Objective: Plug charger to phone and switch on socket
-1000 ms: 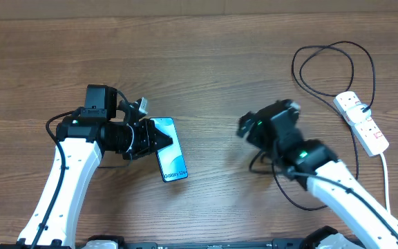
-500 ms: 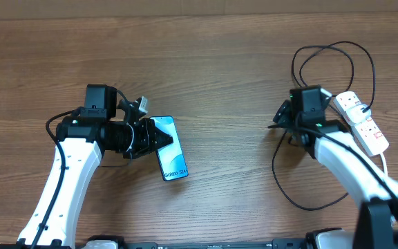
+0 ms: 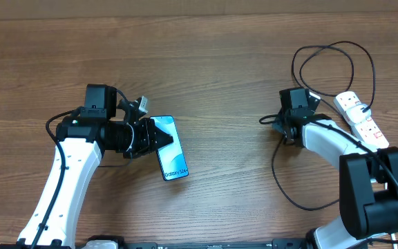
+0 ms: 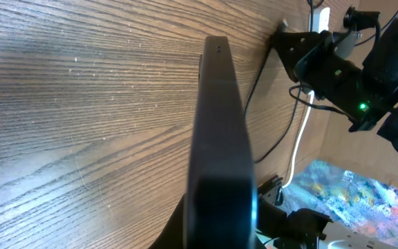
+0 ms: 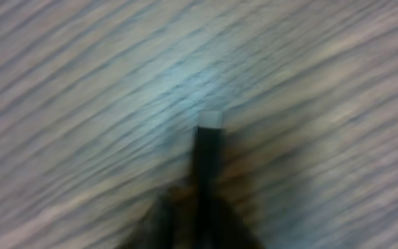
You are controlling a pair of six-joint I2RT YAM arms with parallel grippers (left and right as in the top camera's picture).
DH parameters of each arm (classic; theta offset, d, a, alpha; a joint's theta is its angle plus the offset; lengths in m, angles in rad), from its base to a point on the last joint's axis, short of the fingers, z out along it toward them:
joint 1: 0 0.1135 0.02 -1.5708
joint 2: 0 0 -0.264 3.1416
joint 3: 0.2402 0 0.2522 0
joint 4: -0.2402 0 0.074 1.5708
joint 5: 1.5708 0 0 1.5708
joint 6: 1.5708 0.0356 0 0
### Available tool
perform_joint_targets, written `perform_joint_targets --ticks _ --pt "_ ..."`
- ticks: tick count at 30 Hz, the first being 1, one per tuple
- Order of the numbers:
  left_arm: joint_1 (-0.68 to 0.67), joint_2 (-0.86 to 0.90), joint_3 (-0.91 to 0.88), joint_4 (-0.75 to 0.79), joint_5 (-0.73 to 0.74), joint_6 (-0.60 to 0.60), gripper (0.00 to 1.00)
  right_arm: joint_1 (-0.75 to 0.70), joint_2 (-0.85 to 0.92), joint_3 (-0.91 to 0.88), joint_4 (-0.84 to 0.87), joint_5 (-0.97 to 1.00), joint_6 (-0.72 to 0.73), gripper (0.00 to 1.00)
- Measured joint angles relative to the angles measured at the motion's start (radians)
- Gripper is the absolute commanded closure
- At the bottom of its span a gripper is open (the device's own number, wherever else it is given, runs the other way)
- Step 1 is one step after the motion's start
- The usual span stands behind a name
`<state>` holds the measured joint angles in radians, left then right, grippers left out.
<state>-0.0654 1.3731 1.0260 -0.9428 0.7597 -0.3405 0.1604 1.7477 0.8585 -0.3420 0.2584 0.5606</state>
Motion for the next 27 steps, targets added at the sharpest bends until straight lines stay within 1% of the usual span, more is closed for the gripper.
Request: perform_joint_targets --ticks 4,7,9,11,13,14,17,22,27 --pt "0.000 0.000 0.000 0.007 0.000 0.000 0.95 -0.004 0.000 0.016 -0.016 -0.173 -0.069 0.96" --pt "0.000 0.000 0.000 0.017 0.000 -0.004 0.96 -0.003 0.000 0.030 -0.073 -0.310 -0.120 0.96" --pt "0.000 0.000 0.000 0.022 0.000 -0.006 0.96 -0.003 -0.003 0.037 -0.127 -0.374 -0.139 0.89" --pt "0.000 0.000 0.000 0.026 0.000 -0.008 0.96 -0.002 -0.008 0.039 -0.163 -0.417 -0.148 0.71" --pt "0.000 0.000 0.000 0.034 0.000 -0.009 0.96 -0.003 -0.013 0.040 -0.166 -0.443 -0.161 0.64" --pt "0.000 0.000 0.000 0.041 0.001 -0.012 0.96 -0.001 -0.014 0.040 -0.163 -0.445 -0.167 0.62" --pt "0.000 0.000 0.000 0.054 0.003 -0.026 0.96 0.010 -0.015 0.039 -0.138 -0.431 -0.177 0.61" --pt "0.000 0.000 0.000 0.054 0.005 -0.032 0.96 0.010 -0.011 0.035 -0.072 -0.345 -0.182 0.61" --pt "0.000 0.000 0.000 0.056 0.004 -0.035 0.96 0.010 -0.008 0.033 -0.050 -0.289 -0.188 0.61"
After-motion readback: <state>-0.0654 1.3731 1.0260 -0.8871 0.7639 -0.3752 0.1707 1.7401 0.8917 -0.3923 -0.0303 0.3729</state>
